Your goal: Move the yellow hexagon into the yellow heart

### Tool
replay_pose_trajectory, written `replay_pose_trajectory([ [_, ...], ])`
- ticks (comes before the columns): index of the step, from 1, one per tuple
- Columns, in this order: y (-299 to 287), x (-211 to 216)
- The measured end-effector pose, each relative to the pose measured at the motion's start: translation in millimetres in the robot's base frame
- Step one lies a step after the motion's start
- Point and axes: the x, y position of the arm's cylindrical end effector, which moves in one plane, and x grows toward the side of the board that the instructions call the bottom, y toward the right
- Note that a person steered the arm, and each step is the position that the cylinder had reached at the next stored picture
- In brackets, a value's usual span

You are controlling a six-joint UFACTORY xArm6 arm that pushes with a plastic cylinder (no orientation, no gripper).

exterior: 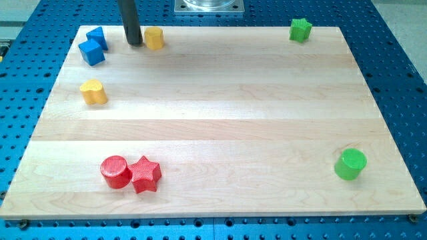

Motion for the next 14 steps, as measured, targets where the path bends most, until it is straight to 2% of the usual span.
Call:
replay_pose_trajectory([
  [1,50.1,-24.7],
  [2,71.7,15.2],
  [3,11.3,70.6],
  [4,-1.5,74.0],
  [5,1.8,20.8],
  [6,-60.4,24.5],
  [8,-76.0,-34.2],
  [9,-136.7,-32.7],
  [11,-138.9,-27.4],
  [12,-139.0,1.5],
  [13,-139.0,69.3],
  [14,-139.0,84.7],
])
